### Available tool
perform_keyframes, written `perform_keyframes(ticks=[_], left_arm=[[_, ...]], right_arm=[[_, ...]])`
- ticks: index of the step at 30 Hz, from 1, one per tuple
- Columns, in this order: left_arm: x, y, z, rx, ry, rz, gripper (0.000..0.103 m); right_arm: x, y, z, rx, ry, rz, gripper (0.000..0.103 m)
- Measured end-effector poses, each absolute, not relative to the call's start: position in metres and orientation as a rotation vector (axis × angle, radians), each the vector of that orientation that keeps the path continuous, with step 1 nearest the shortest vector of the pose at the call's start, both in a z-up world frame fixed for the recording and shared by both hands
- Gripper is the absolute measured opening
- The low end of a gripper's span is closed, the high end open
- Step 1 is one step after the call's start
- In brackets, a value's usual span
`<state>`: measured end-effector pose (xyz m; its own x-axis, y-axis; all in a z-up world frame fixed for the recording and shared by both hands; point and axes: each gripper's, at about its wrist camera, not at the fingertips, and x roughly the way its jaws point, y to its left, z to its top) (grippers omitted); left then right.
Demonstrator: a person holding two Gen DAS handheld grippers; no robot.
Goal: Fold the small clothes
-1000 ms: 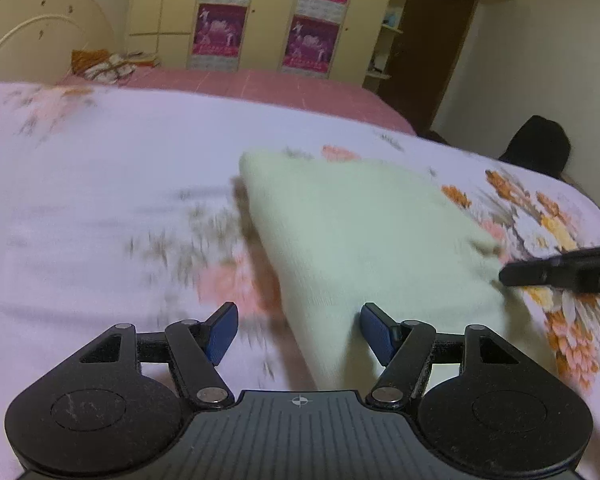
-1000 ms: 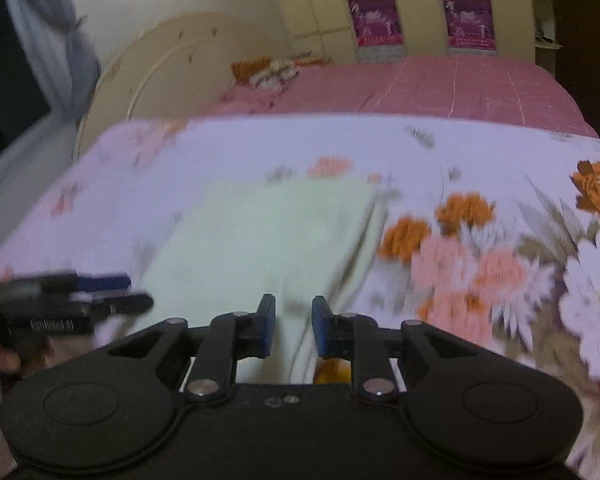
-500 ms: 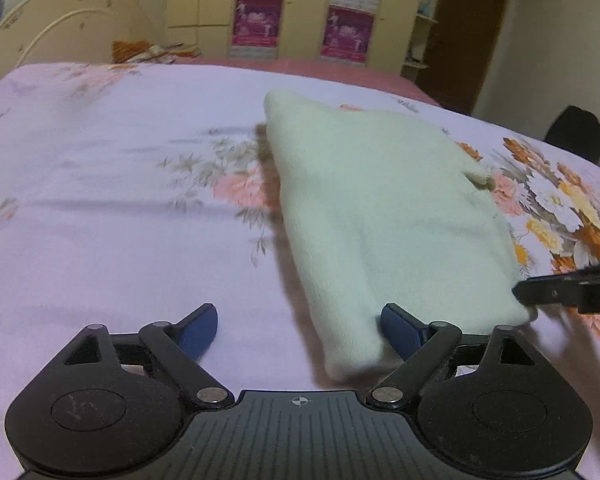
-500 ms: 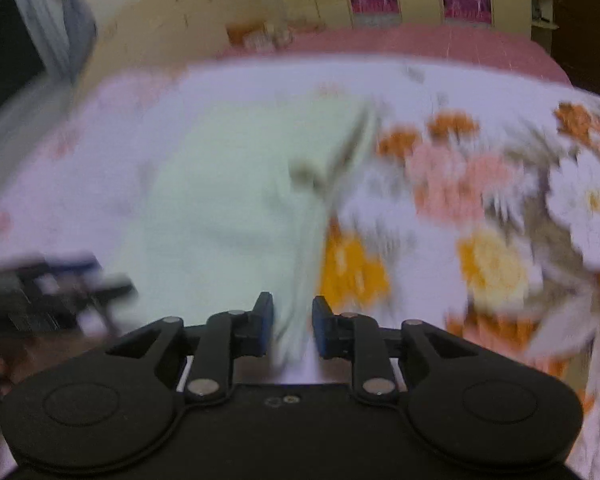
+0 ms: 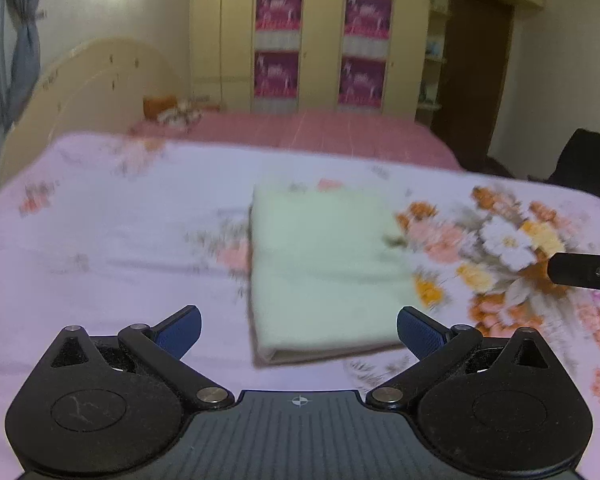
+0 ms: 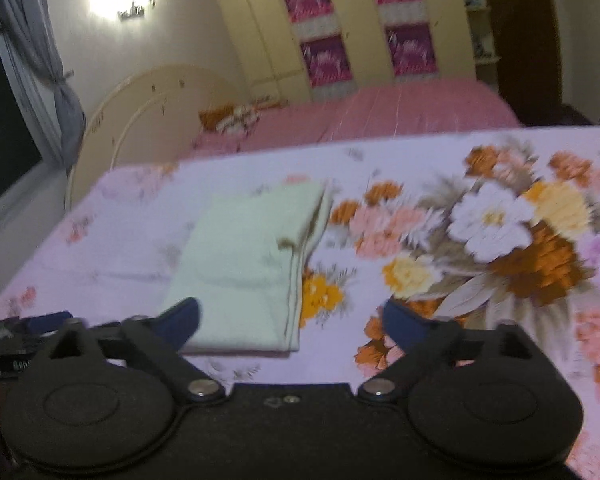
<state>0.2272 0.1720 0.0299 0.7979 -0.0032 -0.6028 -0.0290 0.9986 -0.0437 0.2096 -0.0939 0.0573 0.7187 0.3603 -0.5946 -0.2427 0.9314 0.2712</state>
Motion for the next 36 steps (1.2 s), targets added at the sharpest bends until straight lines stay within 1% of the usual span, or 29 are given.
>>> perform_keyframes(ticks=[2,8,14,20,26,36], left_arm=[[0.209,0.169,0.048,-0.04,0.601,0.022,0.103],[0.158,0.163,0.088,-0.059,0.548,0.021,0.103],[0.1,0.16,0.11,-0.079,0.5,0.028,0.103],[0.058,0.158,0.125,-0.077,0.453,0.025,0.103],[0.038,0.155,0.136,-0.077,0.425,0.014,0.103],[0.032,0.142,0.148,-0.063,0.386,-0.002,0.103]], right_arm=[[0.197,-0.098,0.072,0.179,0.662,0.334,0.102],[0.15,-0.105,0.106,0.156,0.604,0.321,0.102],[0.091,-0.099,0.127,0.067,0.54,0.304,0.102],[0.045,-0.092,0.144,0.01,0.498,0.314,0.102],[0.022,-0.093,0.156,-0.003,0.466,0.313,0.102],[0.013,-0.095,0.17,-0.011,0.426,0.305,0.102]])
